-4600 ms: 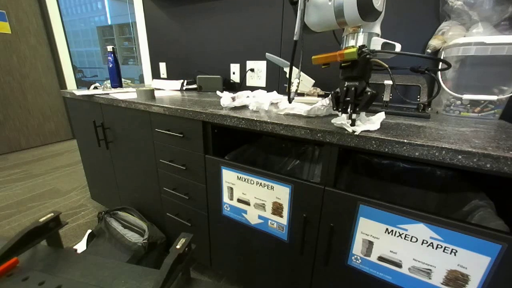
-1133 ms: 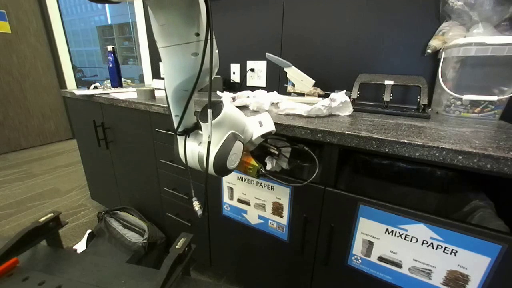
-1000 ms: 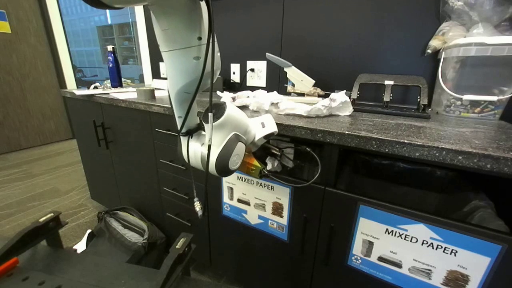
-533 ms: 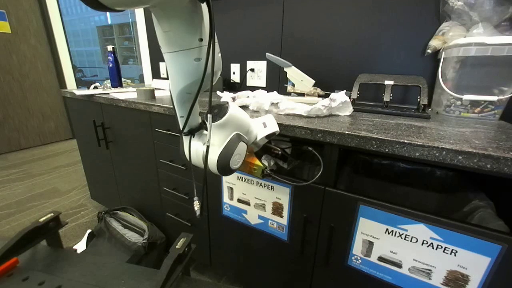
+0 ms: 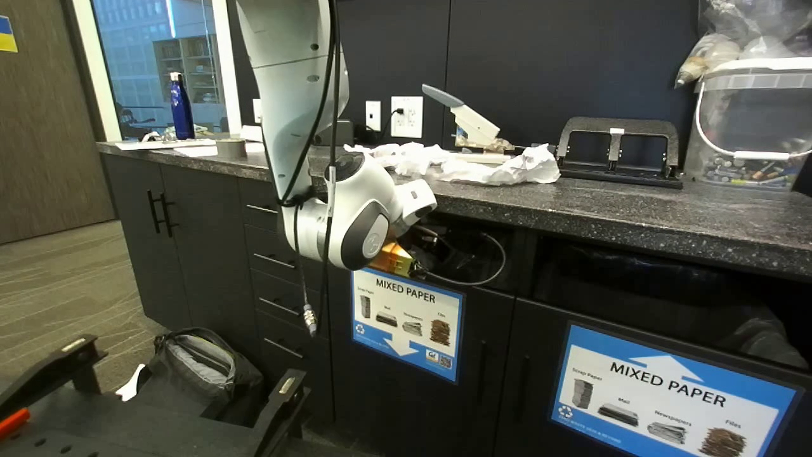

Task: Pick the papers on the counter and put them in the recycle bin

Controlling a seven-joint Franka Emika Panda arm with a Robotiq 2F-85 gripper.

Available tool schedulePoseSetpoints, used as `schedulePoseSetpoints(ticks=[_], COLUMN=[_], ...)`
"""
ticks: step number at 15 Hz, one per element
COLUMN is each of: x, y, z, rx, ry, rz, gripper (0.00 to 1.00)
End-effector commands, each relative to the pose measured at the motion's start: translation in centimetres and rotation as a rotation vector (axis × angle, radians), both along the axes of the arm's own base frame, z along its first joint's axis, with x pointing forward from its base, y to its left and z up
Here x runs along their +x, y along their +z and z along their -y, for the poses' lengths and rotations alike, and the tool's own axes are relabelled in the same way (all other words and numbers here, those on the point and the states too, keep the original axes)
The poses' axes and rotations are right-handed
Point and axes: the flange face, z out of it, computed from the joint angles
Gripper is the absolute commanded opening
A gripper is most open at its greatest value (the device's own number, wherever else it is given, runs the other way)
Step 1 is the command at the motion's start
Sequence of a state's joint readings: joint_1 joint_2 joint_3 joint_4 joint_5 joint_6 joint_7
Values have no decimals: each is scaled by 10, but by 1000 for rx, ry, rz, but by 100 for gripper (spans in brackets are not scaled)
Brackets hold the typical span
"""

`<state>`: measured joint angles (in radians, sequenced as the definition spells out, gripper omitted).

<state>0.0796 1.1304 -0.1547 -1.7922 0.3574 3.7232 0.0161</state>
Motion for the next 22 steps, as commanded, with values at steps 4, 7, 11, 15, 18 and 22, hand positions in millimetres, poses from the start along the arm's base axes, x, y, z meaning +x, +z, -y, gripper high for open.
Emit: schedulePoseSetpoints(ticks=[4, 7, 11, 15, 18, 22], x=[-3, -10, -10, -11, -16, -45], y=[22, 20, 21, 34, 47, 59], z=[6, 7, -17, -33, -17, -8], rx=[-147, -194, -64, 26, -4, 19], ry=[-27, -74, 44, 152, 119, 92], rz=[48, 44, -144, -216, -167, -358], gripper=[100, 100, 100, 100, 100, 100])
